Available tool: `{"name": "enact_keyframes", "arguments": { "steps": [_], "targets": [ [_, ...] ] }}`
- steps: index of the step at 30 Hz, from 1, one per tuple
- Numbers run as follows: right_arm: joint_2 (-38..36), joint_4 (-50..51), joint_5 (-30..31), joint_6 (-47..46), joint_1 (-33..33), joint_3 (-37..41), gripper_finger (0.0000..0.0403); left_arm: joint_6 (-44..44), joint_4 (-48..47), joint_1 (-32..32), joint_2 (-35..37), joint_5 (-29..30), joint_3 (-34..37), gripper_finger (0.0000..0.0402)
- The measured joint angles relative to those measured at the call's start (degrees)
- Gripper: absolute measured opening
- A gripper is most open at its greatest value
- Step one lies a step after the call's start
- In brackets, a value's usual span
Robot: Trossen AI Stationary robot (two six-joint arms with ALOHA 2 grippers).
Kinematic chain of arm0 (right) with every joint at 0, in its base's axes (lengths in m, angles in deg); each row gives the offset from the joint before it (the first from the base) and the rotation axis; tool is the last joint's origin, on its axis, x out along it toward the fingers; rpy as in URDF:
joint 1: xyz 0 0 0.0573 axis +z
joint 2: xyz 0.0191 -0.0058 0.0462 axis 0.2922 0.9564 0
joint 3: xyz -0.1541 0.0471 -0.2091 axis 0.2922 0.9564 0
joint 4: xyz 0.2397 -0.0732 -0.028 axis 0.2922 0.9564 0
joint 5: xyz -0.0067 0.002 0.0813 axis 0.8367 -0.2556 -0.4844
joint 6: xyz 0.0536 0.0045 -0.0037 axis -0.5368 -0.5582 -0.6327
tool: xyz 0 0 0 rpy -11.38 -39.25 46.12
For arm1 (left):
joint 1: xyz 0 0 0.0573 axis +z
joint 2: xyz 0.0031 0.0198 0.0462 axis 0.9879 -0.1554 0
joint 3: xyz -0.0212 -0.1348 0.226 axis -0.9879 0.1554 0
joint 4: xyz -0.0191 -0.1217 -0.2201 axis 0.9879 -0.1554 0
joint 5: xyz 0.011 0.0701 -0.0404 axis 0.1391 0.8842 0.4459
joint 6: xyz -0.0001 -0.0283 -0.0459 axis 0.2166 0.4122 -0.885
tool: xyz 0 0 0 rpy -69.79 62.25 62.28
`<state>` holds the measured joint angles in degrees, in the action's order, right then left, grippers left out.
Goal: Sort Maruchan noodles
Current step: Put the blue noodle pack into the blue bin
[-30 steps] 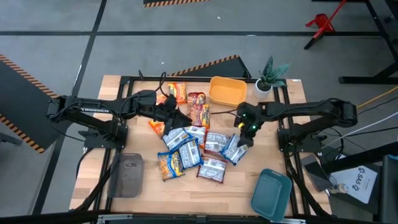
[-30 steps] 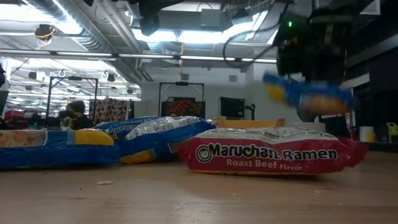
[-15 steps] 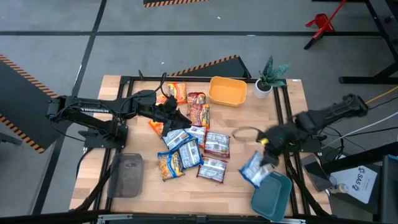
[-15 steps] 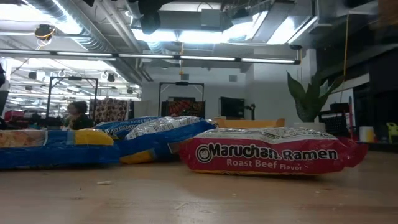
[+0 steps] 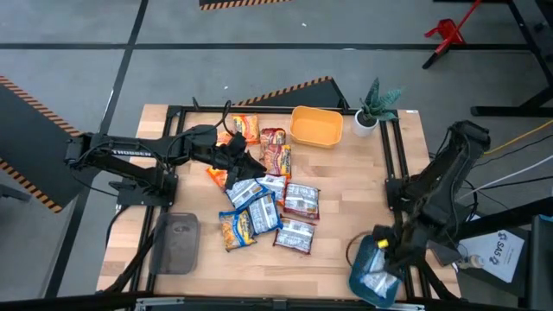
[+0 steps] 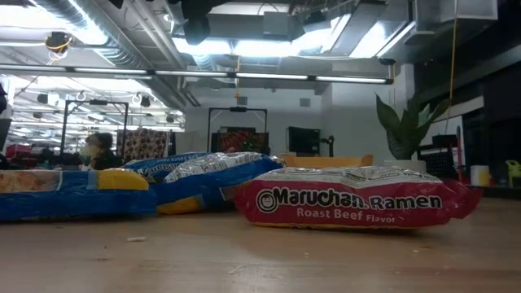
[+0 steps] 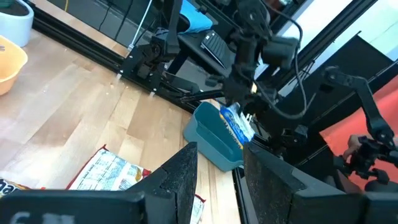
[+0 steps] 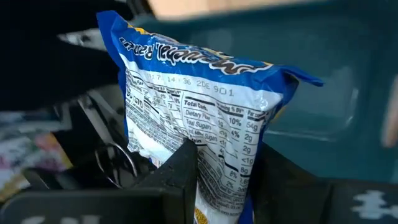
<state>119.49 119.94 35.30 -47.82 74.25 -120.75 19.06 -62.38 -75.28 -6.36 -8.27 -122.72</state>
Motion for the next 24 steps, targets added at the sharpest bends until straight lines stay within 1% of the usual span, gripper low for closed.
{"name": "enact_keyframes", "arguments": {
  "steps": [3,7,13,15,18,24],
  "targets": [
    [3.47,-2.67,-2.25,1.6,0.14,-0.01,0.0088,0.0,0.0,-0.01,0.0,0.83,0.0,0.0124],
    [7.05,-2.7,-4.15,3.35,0.1,0.0,0.0089,0.0,0.0,0.0,0.0,1.51,0.0,0.0124],
    [9.15,-2.72,-4.13,7.06,0.1,0.0,0.0089,0.04,0.04,0.0,0.0,2.78,0.0,0.0124],
    [9.47,-2.47,-3.19,7.46,0.1,0.0,0.0092,0.07,0.04,0.0,0.0,2.78,0.0,0.0124],
    [9.66,-2.15,-3.06,8.3,0.1,0.0,0.0114,0.07,0.02,0.0,0.0,2.78,0.0,0.0124],
    [9.66,-2.13,-3.22,8.61,0.1,0.0,0.019,0.09,0.04,0.0,0.0,2.76,0.0,0.0124]
  ]
}}
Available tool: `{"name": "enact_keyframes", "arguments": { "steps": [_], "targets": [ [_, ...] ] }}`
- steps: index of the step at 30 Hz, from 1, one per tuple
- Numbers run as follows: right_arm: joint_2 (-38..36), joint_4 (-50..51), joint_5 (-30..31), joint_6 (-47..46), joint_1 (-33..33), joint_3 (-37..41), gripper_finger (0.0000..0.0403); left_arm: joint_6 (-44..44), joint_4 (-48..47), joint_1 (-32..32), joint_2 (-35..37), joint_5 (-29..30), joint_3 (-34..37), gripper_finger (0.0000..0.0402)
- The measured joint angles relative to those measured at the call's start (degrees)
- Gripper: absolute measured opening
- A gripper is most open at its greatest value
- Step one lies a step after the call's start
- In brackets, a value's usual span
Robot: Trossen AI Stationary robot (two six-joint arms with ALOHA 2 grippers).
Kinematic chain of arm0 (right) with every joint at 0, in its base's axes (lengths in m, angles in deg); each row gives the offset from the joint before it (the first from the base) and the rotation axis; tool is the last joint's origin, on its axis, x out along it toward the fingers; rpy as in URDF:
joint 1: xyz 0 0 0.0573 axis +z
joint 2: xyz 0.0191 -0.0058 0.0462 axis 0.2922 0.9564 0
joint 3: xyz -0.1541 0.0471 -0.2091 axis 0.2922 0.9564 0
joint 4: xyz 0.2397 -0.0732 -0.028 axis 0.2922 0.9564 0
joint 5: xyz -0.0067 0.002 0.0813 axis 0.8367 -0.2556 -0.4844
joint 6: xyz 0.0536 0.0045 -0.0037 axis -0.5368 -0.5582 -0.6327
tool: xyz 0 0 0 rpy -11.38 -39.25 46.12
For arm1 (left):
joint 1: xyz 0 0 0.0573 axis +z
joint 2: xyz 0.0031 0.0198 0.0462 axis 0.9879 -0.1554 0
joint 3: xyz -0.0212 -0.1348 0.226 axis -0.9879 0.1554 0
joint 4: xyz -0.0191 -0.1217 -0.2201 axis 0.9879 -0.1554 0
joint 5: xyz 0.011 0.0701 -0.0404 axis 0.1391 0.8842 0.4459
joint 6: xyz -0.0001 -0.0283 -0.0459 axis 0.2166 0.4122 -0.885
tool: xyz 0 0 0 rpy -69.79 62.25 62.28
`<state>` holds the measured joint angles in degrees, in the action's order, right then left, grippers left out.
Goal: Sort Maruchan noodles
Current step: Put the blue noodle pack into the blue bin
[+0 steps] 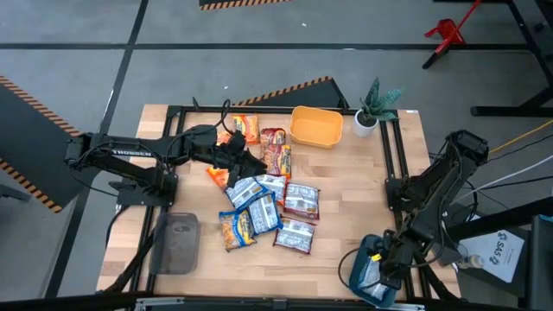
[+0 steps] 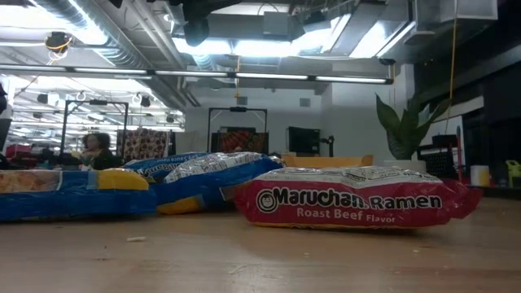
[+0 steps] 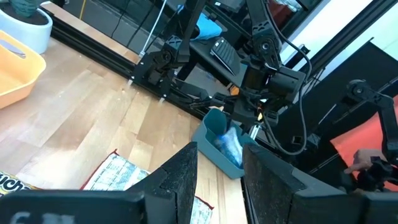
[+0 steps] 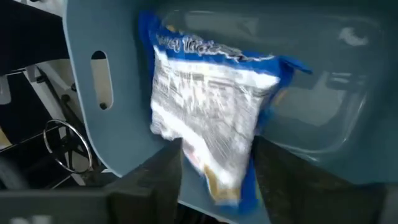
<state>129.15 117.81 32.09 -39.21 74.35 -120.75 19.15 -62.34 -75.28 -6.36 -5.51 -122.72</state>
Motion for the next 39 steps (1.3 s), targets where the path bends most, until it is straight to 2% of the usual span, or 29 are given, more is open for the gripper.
{"name": "enact_keyframes", "arguments": {
  "steps": [4,7,11,15,18,21,23,28,32,36,39],
  "targets": [
    [-0.01,0.25,-0.4,0.01,-0.86,-0.01,0.0224,0.02,-0.02,0.0,0.0,0.0,0.0,0.0124],
    [-1.2,1.84,-3.24,0.7,-3.83,0.0,0.0234,0.0,-0.02,0.0,0.0,-0.02,0.0,0.0124],
    [-5.12,3.26,-5.93,4.34,-10.49,-0.06,0.0236,-0.79,0.0,0.0,0.0,-0.92,0.0,0.0124],
    [-10.26,3.73,-6.3,6.92,-18.3,-0.07,0.0236,-2.71,-3.16,0.6,0.0,-6.49,-0.04,0.0124],
    [-12.83,3.32,-0.57,10.02,-24.3,-0.07,0.0237,-1.92,-11.44,0.5,0.0,-8.97,-0.04,0.0124],
    [-12.59,2.18,7.71,15.27,-30.23,-0.07,0.0237,0.94,-23.38,-1.38,-0.02,-8.22,-0.04,0.0124],
    [-10.5,-1.54,10.48,19.17,-34.5,-0.07,0.0237,2.09,-28.66,-3.84,-0.02,-5.82,0.4,0.0124],
    [-0.56,-17.51,10.35,25.56,-43.1,-0.07,0.0237,1.12,-29.91,-12.69,0.0,-1.19,4.36,0.0124],
    [7.28,-30.6,9.42,25.54,-47.62,-0.07,0.0237,1.04,-25.84,-17.19,-0.02,5.43,7.57,0.0124],
    [13.79,-38.99,10.09,23.24,-49.37,-0.09,0.0237,3.88,-24.07,-18.82,-0.03,11.3,11.45,0.0116],
    [18.19,-42.34,9.93,22.12,-49.15,-1.44,0.0237,1.94,-15.6,-19.29,-1.9,13.34,15.33,0.0107]
  ]
}}
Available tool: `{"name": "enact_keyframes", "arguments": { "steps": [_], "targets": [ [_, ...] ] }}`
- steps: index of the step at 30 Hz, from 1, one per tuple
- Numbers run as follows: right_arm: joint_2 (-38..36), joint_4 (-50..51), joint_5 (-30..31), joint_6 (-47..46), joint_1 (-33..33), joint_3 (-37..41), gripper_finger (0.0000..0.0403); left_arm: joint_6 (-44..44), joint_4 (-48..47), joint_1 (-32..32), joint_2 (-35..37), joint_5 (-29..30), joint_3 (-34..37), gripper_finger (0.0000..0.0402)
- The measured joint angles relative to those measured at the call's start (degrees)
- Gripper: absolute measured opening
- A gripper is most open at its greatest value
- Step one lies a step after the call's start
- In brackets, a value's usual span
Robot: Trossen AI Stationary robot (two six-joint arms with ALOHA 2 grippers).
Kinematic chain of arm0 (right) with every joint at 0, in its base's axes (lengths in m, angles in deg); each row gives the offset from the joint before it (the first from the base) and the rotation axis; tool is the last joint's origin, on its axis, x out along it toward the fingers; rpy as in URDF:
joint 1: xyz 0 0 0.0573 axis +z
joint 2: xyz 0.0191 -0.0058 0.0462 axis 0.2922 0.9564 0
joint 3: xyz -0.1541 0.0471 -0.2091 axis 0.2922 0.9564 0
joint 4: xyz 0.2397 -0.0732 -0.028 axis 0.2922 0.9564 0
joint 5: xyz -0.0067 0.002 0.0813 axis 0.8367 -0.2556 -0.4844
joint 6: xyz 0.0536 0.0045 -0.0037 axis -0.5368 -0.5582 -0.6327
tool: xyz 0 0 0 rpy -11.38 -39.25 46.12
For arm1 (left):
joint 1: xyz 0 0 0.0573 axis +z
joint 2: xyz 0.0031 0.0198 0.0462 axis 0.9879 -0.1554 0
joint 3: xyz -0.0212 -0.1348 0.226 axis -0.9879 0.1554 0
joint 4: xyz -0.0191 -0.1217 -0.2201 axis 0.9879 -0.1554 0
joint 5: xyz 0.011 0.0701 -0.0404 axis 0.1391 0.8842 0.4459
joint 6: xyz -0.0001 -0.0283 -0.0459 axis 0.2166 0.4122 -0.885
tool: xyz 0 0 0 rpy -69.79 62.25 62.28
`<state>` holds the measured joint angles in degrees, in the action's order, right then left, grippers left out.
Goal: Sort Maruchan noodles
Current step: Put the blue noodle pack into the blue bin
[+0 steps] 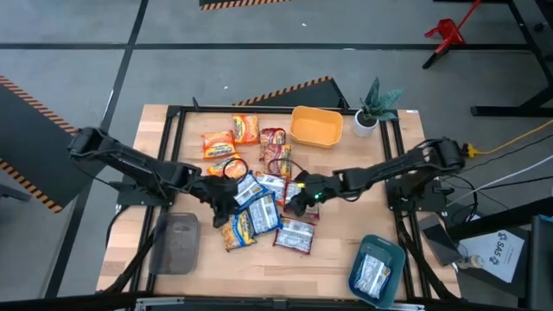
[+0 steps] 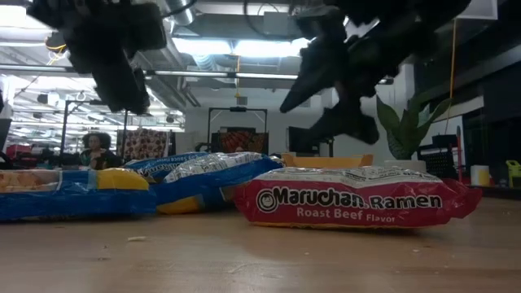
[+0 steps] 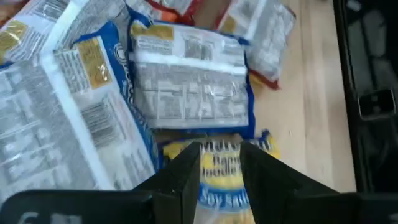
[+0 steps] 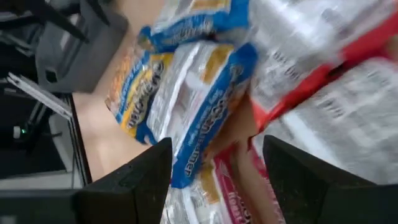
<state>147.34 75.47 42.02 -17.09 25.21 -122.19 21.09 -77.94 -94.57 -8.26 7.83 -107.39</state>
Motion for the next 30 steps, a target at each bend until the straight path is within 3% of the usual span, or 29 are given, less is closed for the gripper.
{"name": "enact_keyframes", "arguments": {
  "steps": [4,15,30],
  "targets": [
    [4.26,-0.65,-1.28,0.2,0.79,-3.32,0.0237,-2.24,10.41,-1.42,-4.56,1.53,2.03,0.0093],
    [5.26,-0.24,2.6,1.77,0.75,-4.44,0.0237,-5.41,15.56,-3.36,-21.75,6.27,-3.29,0.0056],
    [5.91,-3.51,5.81,1.79,0.82,-4.46,0.0237,-8.16,14.84,-3.92,-23.95,8.73,-3.33,0.0054]
  ]
}}
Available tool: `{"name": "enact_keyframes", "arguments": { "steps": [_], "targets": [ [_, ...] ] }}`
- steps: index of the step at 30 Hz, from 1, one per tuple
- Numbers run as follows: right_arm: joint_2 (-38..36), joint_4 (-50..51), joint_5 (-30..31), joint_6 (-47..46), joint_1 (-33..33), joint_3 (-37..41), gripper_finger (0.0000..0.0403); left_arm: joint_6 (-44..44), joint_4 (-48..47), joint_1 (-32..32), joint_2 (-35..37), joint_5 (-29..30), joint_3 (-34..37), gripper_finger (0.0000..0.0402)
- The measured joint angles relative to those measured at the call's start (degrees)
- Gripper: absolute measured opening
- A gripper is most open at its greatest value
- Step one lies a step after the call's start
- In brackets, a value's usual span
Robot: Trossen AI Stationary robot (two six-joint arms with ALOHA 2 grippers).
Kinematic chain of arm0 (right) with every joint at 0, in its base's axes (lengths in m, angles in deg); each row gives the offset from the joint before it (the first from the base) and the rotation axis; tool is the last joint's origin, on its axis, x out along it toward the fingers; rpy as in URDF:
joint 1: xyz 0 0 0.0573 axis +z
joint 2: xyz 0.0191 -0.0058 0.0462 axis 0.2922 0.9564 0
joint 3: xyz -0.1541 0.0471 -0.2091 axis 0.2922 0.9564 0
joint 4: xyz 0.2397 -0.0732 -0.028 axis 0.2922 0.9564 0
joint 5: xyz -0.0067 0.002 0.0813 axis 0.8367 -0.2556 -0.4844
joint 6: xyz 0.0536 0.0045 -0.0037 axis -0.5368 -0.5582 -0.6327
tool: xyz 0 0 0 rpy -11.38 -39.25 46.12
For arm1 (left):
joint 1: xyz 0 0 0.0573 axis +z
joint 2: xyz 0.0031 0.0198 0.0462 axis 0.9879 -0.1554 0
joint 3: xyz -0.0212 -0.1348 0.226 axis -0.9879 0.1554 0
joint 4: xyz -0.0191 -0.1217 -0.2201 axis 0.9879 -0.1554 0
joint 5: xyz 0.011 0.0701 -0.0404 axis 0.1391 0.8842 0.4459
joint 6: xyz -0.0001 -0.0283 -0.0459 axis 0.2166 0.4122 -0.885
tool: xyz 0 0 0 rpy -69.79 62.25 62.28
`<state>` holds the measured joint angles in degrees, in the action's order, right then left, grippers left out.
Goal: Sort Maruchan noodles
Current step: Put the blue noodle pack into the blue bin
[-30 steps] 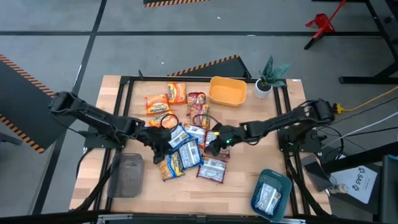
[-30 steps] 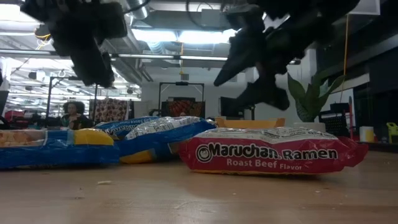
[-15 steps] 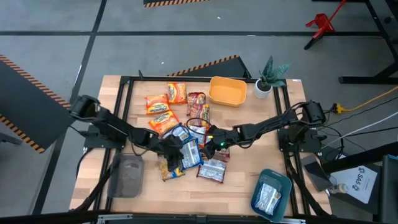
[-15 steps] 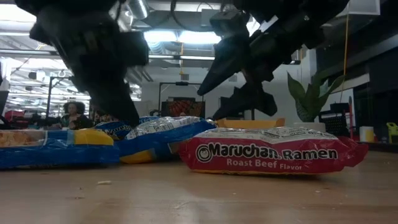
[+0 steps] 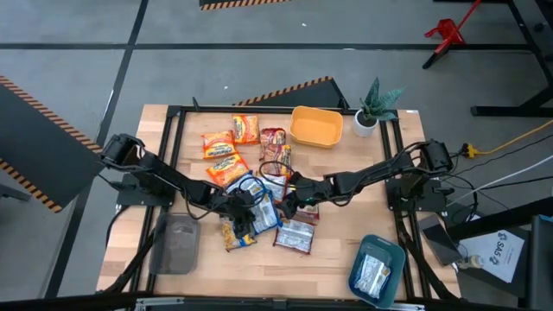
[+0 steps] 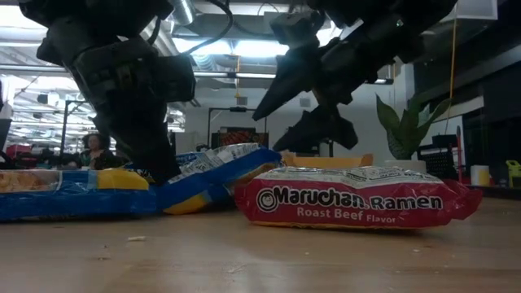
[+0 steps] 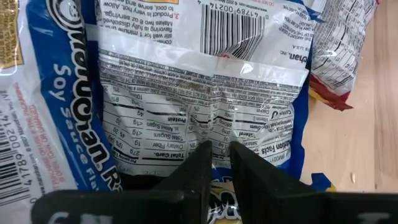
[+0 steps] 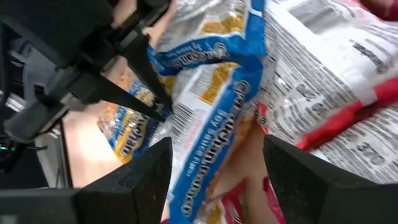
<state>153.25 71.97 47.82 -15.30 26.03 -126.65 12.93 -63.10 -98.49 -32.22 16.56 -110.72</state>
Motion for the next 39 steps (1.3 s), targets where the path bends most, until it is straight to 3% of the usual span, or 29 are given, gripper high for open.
{"name": "enact_keyframes", "arguments": {
  "steps": [11,27,30,39],
  "targets": [
    [8.93,-4.29,-4.87,-2.98,-0.04,-4.78,0.0237,0.0,-0.15,0.3,-0.04,0.32,0.04,0.0054],
    [12.27,-4.56,-8.13,-2.21,-0.13,-6.93,0.0232,0.37,1.0,1.98,-0.09,-0.28,0.15,0.0054],
    [11.97,-4.42,-8.87,-2.19,-0.13,-6.84,0.0198,0.12,2.05,2.2,-0.11,-1.96,0.22,0.0054],
    [11.58,-4.36,-12.07,-3.65,-0.48,-6.88,0.0025,-1.8,2.83,2.29,7.13,-4.17,0.2,0.0054]
  ]
}}
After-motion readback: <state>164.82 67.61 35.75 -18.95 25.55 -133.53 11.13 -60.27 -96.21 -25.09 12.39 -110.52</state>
